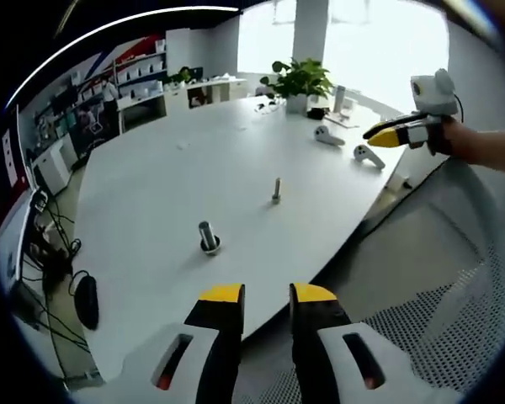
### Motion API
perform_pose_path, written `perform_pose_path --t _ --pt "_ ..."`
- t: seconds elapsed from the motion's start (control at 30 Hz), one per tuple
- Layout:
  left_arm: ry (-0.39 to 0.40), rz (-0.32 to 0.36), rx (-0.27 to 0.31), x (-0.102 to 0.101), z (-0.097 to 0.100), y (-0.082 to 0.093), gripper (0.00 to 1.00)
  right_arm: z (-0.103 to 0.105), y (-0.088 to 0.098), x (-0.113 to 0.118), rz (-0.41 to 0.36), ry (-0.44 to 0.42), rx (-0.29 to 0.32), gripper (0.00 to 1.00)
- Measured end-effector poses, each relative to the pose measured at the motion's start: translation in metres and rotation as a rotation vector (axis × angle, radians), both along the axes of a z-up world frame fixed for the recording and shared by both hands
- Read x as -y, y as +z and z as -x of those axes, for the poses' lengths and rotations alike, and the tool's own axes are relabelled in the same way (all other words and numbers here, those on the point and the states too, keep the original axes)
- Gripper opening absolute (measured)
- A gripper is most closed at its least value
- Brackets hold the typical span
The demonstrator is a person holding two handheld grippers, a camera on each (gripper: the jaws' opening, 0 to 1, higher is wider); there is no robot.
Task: Place the washer onto the threaded stud by aligning its center hole with the stud, sliding it down to the base, and recovering from edge contact or off-axis alignment until the washer reaches the visible bottom stop.
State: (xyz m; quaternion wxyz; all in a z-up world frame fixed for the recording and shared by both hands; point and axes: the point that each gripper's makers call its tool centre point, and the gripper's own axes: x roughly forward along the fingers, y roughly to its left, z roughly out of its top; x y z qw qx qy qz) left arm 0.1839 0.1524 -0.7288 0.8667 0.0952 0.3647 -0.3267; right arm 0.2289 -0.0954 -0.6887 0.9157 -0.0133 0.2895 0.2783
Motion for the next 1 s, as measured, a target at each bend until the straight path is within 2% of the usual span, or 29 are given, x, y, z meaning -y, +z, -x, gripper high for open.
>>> perform_pose_path --t 0.17,0.2,0.27,0.3,0.4,0.53,0.7,0.8,0.87,0.9,0.93,1.0 --pt "0.021 0.023 0.033 0.000 -0.003 0.007 0.21 0.006 0.001 -0.005 -0.022 0.018 0.027 0.24" --pt "0.026 0.028 0.040 -0.001 -0.004 0.008 0.21 0.007 -0.001 -0.007 -0.015 0.022 0.036 0.24" --pt "0.041 0.027 0.056 -0.003 -0.006 0.011 0.23 0.003 -0.001 -0.006 0.048 0.047 0.085 0.24" --pt "0.048 0.035 0.060 -0.003 -0.007 0.013 0.23 0.003 0.001 -0.007 0.038 0.051 0.092 0.24" --pt "0.064 0.058 0.095 -0.002 -0.011 0.021 0.23 0.005 0.003 -0.007 0.000 0.051 0.090 0.24" --pt "0.073 0.058 0.112 -0.003 -0.012 0.022 0.23 0.010 -0.007 -0.013 0.022 0.101 0.057 0.24" --pt "0.056 0.051 0.087 -0.001 -0.009 0.017 0.25 0.014 -0.008 -0.021 0.017 0.132 0.046 0.24" --pt "0.054 0.044 0.087 0.001 -0.008 0.017 0.25 0.013 -0.007 -0.017 0.031 0.128 0.066 0.24" --pt "0.042 0.032 0.113 0.002 -0.009 0.020 0.25 0.010 -0.010 -0.014 0.023 0.109 0.049 0.24" --pt "0.055 0.026 0.158 -0.002 -0.014 0.027 0.25 0.011 -0.010 -0.014 0.011 0.106 0.042 0.24" --pt "0.073 0.041 0.184 -0.004 -0.017 0.032 0.25 0.012 -0.008 -0.015 0.009 0.108 0.046 0.24" --pt "0.111 0.109 0.181 -0.003 -0.018 0.039 0.26 0.012 -0.008 -0.015 0.022 0.119 0.059 0.23"
